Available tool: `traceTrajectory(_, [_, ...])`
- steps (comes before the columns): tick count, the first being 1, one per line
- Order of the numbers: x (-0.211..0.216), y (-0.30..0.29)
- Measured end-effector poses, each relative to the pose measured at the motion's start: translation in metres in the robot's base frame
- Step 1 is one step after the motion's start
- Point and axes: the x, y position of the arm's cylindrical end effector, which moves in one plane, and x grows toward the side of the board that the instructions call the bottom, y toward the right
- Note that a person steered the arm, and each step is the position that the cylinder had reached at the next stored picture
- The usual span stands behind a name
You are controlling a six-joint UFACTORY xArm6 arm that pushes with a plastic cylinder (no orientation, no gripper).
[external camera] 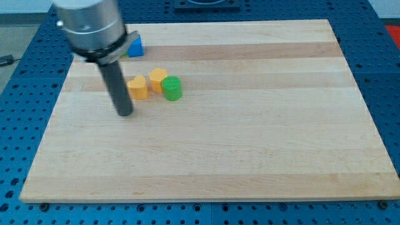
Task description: Place the yellow heart to the bottom left of the green circle
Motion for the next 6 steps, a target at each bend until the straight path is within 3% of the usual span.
traceTrajectory(2, [-0.073, -0.018])
traceTrajectory(4, [-0.056, 0.037])
traceTrajectory(6, [-0.025, 0.051])
